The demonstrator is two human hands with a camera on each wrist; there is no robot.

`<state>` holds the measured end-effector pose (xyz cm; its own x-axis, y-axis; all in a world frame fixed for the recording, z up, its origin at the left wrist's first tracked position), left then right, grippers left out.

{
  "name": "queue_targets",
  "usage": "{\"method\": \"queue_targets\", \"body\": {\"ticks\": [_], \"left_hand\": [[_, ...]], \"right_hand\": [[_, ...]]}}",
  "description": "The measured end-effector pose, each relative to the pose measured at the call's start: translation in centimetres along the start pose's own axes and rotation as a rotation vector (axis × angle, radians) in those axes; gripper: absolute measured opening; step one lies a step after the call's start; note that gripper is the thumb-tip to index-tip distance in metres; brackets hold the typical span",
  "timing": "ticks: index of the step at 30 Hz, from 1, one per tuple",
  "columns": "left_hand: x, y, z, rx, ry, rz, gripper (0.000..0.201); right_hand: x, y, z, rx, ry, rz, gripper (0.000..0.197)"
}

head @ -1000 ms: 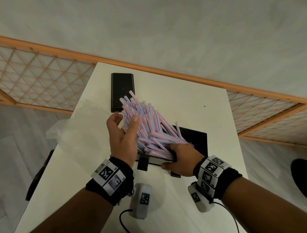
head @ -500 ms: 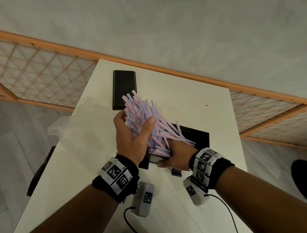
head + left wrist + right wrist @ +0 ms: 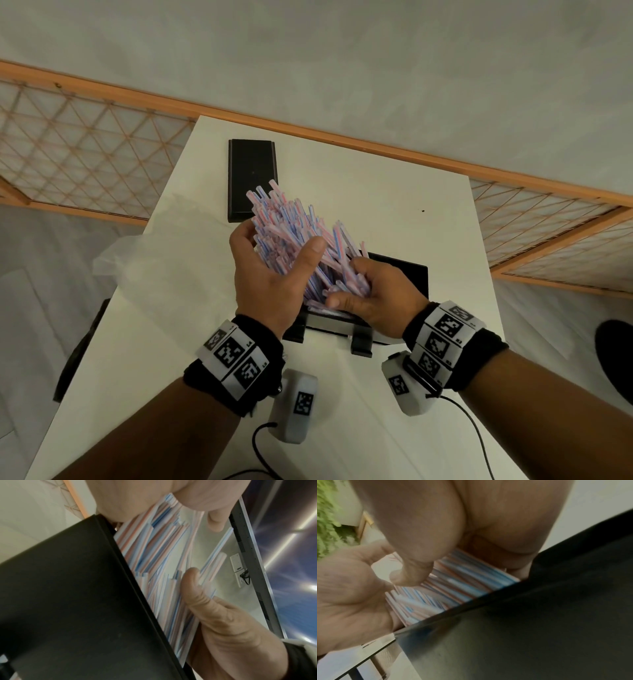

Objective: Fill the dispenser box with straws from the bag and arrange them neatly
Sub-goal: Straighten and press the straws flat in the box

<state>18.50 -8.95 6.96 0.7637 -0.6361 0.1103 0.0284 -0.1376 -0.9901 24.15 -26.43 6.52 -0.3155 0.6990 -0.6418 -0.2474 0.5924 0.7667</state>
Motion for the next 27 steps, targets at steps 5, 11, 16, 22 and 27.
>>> {"method": "queue_targets", "body": {"ticks": [5, 11, 16, 22, 27], "left_hand": [[0.3, -0.3, -0.1, 0.018, 0.023, -0.036, 0.086], [0.4, -0.5, -0.3, 0.025, 0.063, -0.095, 0.092], [0.2, -0.4, -0.3, 0.010, 0.050, -0.091, 0.090], [-0.4, 0.3, 0.0, -0.025, -0.018, -0.032, 0.083], [0.1, -0.1, -0.1, -0.033, -0.029, -0.029, 0.080]], "right_hand": [[0.0, 2.3, -0.2, -0.130, -0.006, 0.006, 0.022], [-1.6, 3.8, 0.8, -0.172, -0.087, 0.098, 0.025], [0.1, 2.3, -0.3, -0.135, 0.033, -0.024, 0.054], [-4.6, -0.9, -1.5, -0.033, -0.127, -0.198, 0.060], [-1.8, -2.9, -3.0, 0.000, 0.054, -0.350, 0.041]]}}
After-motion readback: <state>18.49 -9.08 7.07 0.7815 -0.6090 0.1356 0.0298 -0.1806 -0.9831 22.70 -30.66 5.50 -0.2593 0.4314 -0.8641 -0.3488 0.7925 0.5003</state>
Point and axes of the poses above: each hand's wrist, its own z-axis towards the middle knuckle, its own x-axis out of the palm, y = z × x, the point moved 10 cm from there along z, towards the middle knuckle, and after that the axes turned 14 degrees about -y, right-handed, at the moved point
